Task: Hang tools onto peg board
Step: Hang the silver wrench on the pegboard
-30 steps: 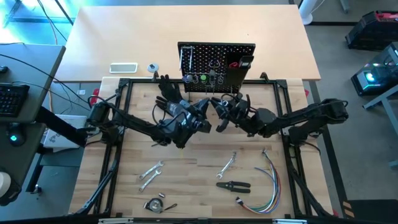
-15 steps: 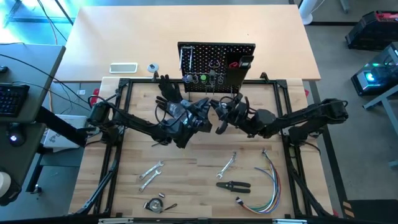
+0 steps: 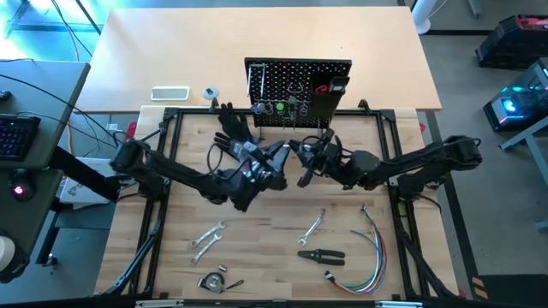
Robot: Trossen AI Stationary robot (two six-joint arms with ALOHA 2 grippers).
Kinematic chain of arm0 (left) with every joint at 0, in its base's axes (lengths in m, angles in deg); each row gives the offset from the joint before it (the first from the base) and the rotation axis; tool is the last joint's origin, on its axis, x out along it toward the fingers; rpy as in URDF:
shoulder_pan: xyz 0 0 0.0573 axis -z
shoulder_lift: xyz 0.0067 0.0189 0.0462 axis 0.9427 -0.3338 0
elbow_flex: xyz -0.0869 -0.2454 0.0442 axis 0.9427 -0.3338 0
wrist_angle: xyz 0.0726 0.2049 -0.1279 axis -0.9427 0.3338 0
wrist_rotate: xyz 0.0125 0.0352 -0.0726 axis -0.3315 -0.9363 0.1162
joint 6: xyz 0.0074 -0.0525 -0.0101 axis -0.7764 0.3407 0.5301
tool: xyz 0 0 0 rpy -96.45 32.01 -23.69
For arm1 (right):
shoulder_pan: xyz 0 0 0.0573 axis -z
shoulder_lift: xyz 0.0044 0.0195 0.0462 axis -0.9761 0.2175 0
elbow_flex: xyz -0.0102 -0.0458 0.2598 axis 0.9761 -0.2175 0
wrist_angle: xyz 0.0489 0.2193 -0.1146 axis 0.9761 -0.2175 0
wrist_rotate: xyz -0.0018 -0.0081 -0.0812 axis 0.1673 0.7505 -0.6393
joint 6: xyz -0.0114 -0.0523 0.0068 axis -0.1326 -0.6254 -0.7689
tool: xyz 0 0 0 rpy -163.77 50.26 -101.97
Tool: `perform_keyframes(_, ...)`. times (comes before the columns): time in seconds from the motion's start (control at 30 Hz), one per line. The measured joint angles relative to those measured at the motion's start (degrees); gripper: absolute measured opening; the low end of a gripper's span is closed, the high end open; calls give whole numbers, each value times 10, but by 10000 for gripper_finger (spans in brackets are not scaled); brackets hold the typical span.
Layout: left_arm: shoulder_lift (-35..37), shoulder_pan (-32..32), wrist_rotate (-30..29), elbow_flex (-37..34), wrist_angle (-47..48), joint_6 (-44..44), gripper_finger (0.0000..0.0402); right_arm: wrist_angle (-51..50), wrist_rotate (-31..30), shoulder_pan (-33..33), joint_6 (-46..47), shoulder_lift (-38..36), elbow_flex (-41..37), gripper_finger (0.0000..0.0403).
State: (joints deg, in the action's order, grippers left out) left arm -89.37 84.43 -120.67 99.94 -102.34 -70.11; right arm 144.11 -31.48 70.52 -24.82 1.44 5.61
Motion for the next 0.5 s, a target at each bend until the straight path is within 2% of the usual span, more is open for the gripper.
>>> perform_keyframes(0.13, 52, 13, 26, 0, 89, 86, 154, -7, 4, -1, -16, -12, 0, 2)
perform_keyframes(0.23, 100, 18, 81, 0, 203, 180, 154, -23, 9, -2, -17, -26, 0, 1)
perform_keyframes(0.37, 166, 5, 220, 0, 364, 340, 154, -63, 38, -2, -4, -40, 0, 1)
perform_keyframes(0.5, 207, -46, 387, 0, 471, 490, 154, -83, 88, -2, 0, -41, 0, 1)
